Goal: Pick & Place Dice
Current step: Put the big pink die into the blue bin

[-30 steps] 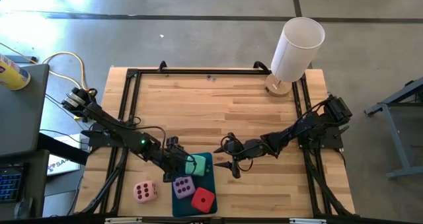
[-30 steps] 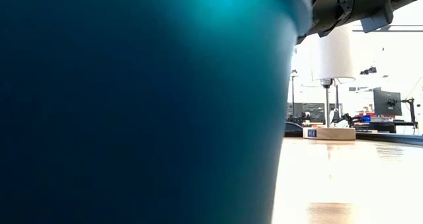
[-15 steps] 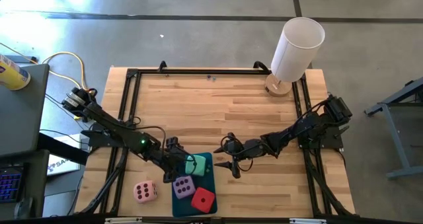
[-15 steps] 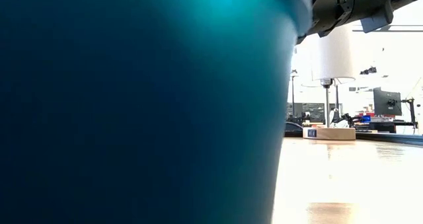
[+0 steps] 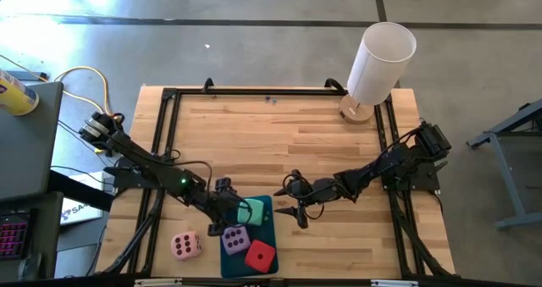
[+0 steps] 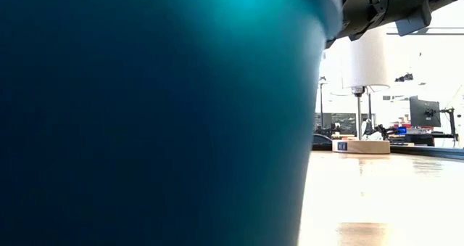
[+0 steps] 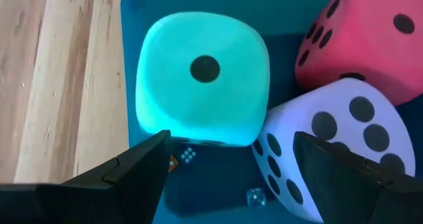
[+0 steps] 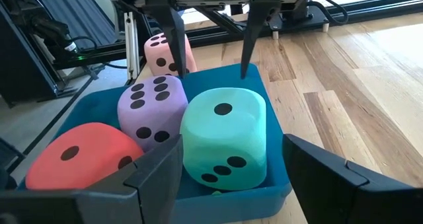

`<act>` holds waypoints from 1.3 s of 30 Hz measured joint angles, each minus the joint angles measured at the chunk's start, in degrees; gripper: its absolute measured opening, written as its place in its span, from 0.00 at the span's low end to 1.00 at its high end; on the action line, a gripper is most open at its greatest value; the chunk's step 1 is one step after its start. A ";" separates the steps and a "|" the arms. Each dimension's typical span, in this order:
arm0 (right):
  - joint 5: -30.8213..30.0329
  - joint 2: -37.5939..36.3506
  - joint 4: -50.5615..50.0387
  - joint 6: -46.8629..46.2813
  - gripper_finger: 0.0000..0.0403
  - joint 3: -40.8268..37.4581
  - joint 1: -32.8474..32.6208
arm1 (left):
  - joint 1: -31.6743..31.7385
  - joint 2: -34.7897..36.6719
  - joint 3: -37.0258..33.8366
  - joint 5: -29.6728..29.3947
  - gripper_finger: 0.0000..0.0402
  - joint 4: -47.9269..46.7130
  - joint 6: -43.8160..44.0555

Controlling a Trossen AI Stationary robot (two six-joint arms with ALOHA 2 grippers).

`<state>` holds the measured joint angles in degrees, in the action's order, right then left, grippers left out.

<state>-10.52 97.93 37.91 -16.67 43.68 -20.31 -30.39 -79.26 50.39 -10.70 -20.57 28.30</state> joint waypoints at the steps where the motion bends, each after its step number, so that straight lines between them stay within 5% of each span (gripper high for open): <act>1: 0.00 0.00 0.00 0.00 0.62 -0.01 0.00 | 0.00 0.00 0.00 -0.04 0.77 0.22 -0.01; 13: 0.00 0.00 0.00 0.00 0.62 -0.02 0.00 | -0.57 0.00 0.00 -1.93 0.78 1.96 -4.33; 23: 0.00 0.00 0.00 0.00 0.62 -0.02 0.02 | -0.52 0.00 0.00 -2.67 0.99 1.92 -4.50; 39: 0.00 0.00 -0.02 0.00 0.62 -0.02 0.00 | -0.52 0.00 0.00 -1.34 1.00 3.11 -4.05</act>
<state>-10.52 97.93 37.89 -16.67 43.66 -20.32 -30.92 -79.26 50.39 -12.04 -17.46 24.25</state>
